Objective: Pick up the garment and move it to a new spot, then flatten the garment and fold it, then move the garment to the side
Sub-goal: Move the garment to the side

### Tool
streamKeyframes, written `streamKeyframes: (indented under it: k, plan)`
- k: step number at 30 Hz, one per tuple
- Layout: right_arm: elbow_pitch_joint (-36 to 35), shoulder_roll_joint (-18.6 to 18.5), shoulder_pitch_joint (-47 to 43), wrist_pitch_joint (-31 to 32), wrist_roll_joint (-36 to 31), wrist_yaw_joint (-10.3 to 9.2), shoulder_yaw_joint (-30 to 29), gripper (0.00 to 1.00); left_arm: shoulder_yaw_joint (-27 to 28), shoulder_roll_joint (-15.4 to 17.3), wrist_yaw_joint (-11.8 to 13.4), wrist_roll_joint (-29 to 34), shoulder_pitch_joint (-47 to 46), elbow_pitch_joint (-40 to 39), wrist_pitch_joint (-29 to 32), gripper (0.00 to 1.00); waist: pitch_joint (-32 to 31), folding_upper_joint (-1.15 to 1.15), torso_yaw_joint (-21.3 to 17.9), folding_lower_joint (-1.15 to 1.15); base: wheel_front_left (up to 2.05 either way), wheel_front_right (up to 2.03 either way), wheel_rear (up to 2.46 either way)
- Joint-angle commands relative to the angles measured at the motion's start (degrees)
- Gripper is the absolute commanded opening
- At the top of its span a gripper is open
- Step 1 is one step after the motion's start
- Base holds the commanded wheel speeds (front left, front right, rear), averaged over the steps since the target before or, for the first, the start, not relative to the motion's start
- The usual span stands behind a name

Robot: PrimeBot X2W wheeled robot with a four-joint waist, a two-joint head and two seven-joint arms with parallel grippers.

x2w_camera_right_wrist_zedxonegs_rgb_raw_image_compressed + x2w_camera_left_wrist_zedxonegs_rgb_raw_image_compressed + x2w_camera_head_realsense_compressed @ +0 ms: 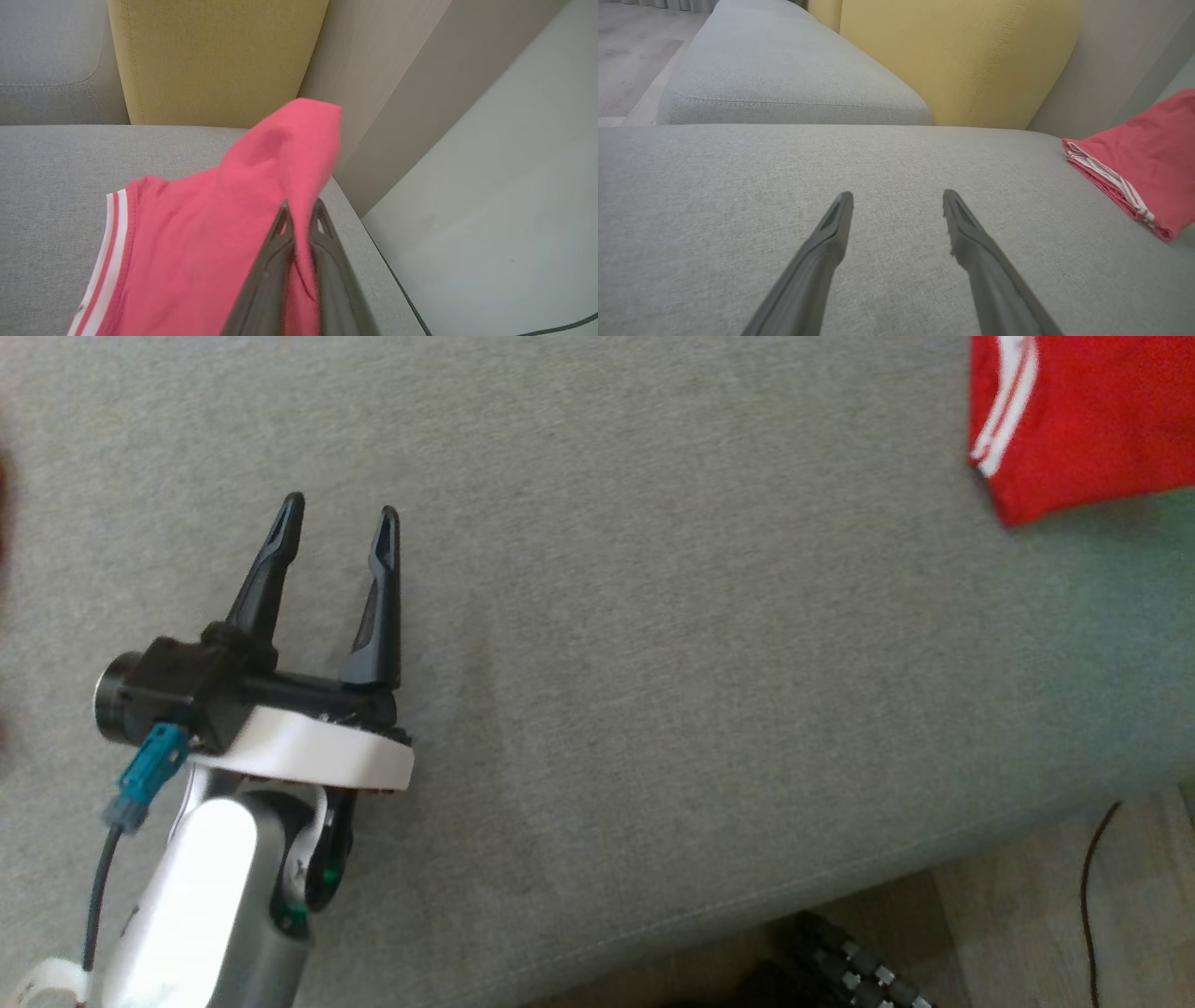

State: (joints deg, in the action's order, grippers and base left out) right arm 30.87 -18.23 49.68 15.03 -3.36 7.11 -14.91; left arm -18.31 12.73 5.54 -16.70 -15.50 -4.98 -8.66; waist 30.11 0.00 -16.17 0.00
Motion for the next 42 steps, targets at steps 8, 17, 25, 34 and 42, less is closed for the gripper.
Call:
streamKeyframes:
  k: [8, 17, 25, 34, 42]
  plan:
    - [1.10, -1.98, 3.29, -3.77, -7.71, 0.37, -2.69, 0.00, 1.22, 0.73, 0.55, 0.21, -0.96, -2.15, -0.42, 1.00, 1.16, 0.00, 3.02, 0.00, 0.00, 0.00, 0.00]
    - [3.43, 0.25, 5.12, -9.80, -13.46, 0.37, -4.53, 1.00, 0.60, -0.14, 0.59, -0.40, -1.37, -0.81, -1.62, 1.00, 0.77, 0.00, 5.27, 0.00, 0.00, 0.00, 0.00]
    - [4.54, 2.11, 5.24, -14.03, -10.91, 0.37, 0.77, 1.00, 1.26, -0.83, 0.73, -1.69, -1.14, 1.87, -3.37, 1.00, -3.31, 0.00, 7.09, 0.00, 0.00, 0.00, 0.00]
    - [0.73, 6.28, -1.69, -17.73, -3.39, 0.37, 9.92, 1.00, 3.45, -2.34, 0.96, -3.93, 0.38, 8.22, -5.53, 1.00, -12.88, 0.00, 11.09, 0.00, 0.00, 0.00, 0.00]
    - [-5.98, 12.19, -16.29, -19.93, 2.00, 0.37, 12.35, 1.00, 4.70, -3.93, 0.67, -3.83, 4.47, 13.97, -6.27, 1.00, -22.75, 0.00, 14.59, 0.00, 0.00, 0.00, 0.00]
